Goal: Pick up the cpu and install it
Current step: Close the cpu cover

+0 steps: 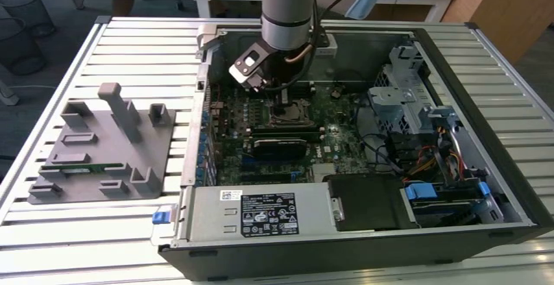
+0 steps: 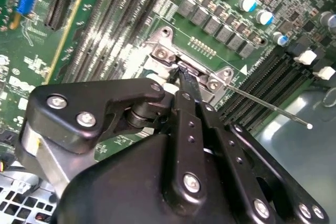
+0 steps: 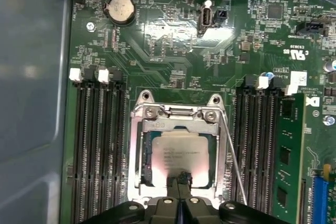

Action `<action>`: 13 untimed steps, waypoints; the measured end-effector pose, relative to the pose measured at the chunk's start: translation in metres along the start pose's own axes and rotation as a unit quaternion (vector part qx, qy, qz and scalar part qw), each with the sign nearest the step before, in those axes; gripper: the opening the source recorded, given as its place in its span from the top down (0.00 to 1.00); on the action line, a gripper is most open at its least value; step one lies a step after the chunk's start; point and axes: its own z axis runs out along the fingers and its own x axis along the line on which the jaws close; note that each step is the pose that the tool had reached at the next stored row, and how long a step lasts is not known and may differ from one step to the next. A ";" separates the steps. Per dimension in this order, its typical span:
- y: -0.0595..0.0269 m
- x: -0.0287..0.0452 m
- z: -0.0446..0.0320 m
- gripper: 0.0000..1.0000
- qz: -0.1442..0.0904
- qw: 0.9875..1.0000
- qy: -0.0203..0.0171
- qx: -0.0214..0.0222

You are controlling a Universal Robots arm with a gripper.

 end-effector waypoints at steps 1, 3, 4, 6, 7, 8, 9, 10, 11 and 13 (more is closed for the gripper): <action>0.0000 -0.0003 -0.0002 0.89 0.000 1.000 0.000 0.000; 0.0013 -0.0002 0.0002 0.89 0.000 1.000 0.000 0.000; 0.0021 -0.0001 0.0003 0.89 0.000 1.000 0.001 0.000; 0.0043 -0.0001 0.0000 0.89 0.000 1.000 0.002 0.000; 0.0055 -0.0002 -0.0001 0.89 0.000 1.000 0.003 0.000; 0.0067 0.0001 0.0001 0.89 0.000 1.000 0.004 0.000; 0.0072 0.0006 0.0000 0.89 0.000 1.000 0.005 0.000; 0.0075 0.0014 0.0001 0.89 0.000 1.000 0.006 0.000; 0.0076 0.0018 0.0000 0.89 0.000 1.000 0.007 0.000; 0.0075 0.0025 -0.0003 0.89 0.000 1.000 0.007 0.000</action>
